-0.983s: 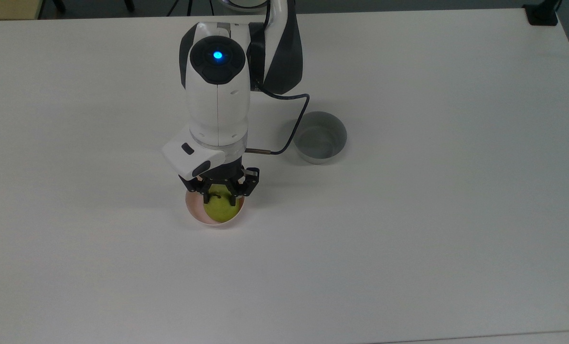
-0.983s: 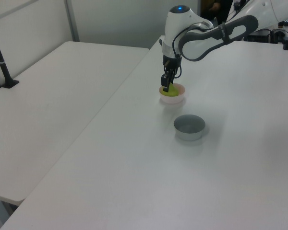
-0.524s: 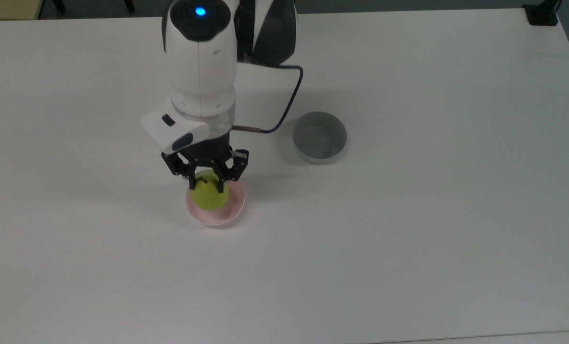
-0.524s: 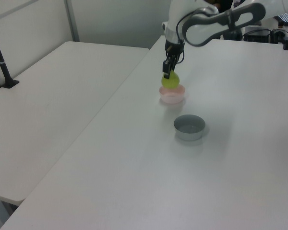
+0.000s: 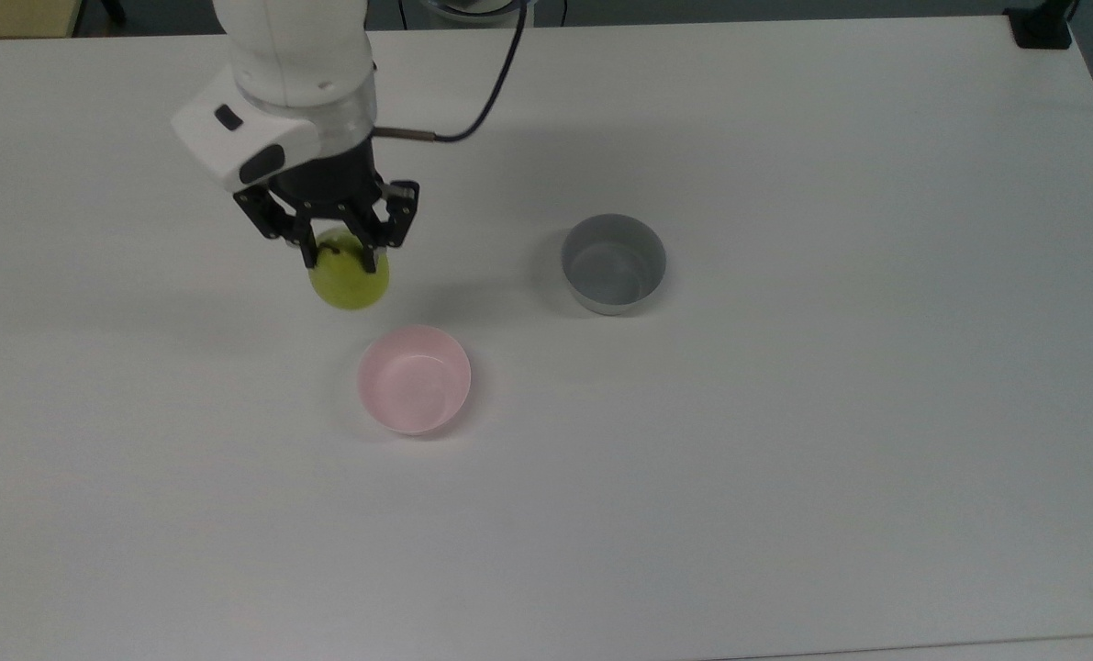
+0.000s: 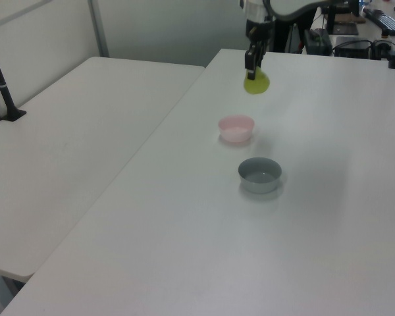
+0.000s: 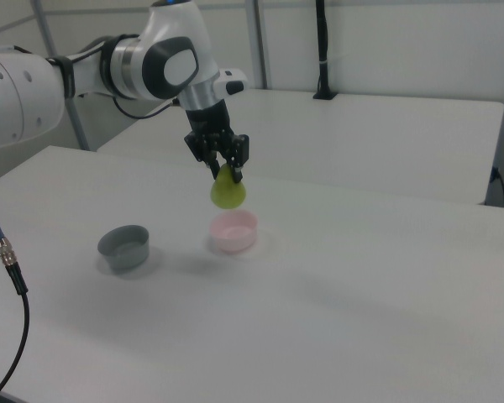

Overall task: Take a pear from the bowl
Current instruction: 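Lift the pear out of the pink bowl and carry it away from the bowls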

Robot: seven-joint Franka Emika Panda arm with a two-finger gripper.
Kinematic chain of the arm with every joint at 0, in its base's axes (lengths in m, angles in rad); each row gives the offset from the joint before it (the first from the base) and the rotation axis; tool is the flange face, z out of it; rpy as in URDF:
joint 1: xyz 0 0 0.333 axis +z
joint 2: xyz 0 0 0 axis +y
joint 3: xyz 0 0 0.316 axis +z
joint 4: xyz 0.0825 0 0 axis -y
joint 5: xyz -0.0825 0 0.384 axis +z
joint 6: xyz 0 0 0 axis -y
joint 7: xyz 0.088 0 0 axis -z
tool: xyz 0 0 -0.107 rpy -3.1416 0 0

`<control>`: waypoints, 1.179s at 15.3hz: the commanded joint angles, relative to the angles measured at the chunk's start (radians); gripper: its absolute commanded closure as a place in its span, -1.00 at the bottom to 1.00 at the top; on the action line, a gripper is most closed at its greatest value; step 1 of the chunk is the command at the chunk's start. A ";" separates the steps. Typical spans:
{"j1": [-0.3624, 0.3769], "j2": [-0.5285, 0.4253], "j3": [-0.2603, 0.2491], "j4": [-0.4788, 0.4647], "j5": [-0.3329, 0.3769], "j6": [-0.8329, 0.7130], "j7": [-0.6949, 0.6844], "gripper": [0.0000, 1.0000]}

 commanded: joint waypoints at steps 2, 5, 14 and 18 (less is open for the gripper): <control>-0.050 -0.038 -0.006 0.024 0.031 -0.090 -0.164 0.96; -0.100 -0.050 -0.016 0.021 0.064 -0.088 -0.335 1.00; -0.237 -0.032 -0.025 -0.086 0.108 0.232 -0.432 1.00; -0.280 -0.025 -0.026 -0.192 0.110 0.396 -0.435 1.00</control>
